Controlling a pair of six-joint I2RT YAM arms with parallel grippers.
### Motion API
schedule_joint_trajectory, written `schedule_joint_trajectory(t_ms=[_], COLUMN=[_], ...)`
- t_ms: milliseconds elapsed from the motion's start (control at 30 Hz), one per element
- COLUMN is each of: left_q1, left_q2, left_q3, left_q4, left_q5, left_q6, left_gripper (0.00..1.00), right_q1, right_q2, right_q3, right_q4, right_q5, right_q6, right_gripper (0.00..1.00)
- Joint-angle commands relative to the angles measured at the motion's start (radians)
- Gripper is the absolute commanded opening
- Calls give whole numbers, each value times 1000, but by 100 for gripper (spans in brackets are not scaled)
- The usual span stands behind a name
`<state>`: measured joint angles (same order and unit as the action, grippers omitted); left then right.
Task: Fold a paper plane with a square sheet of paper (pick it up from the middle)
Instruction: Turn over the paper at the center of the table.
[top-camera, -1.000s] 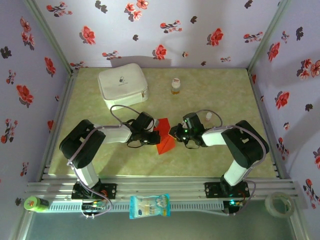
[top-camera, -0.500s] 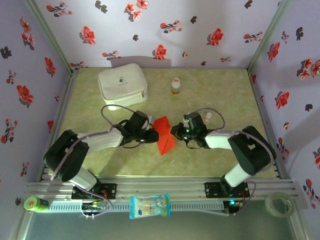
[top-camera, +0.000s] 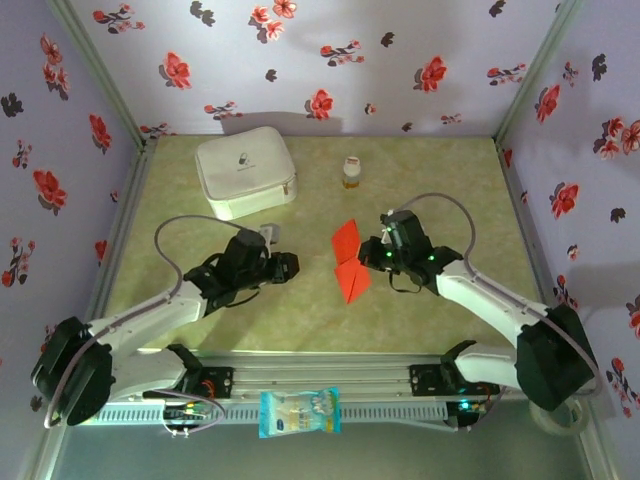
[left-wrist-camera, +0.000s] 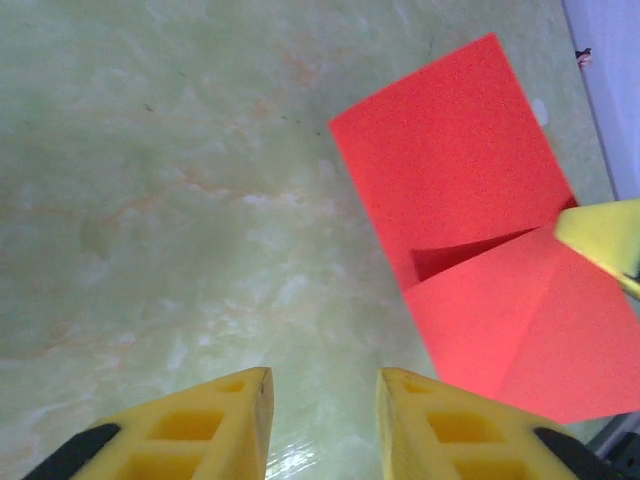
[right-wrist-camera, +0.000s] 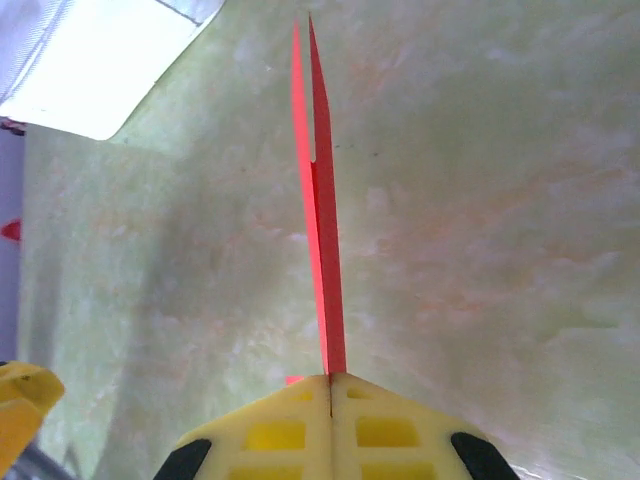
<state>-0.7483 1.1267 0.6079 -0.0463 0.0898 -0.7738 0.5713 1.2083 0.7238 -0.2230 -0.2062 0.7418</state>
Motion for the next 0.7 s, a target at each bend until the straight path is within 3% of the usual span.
schedule_joint_trajectory(t_ms=[0,167,367,667], left_q1=[12,21,37,68], left_q2=[-46,-101,-154,-229], left_q3=[-26,-55,-68,-80], left_q4=[-24,-31,-75,-130], left_q5=[-73,-102,-122,-161], left_q6=[-17,-20,-11,30], left_gripper=[36,45,69,96], right_q1=[16,61,128,212], right_q2=[-24,-20,26,113], right_q3=[30,81,205,352], right_q4=[-153,-225,-415,-583], right_q5=[92,182,366,574], right_q6=[-57,-69,-116,-197], right_gripper=[5,5,4,4])
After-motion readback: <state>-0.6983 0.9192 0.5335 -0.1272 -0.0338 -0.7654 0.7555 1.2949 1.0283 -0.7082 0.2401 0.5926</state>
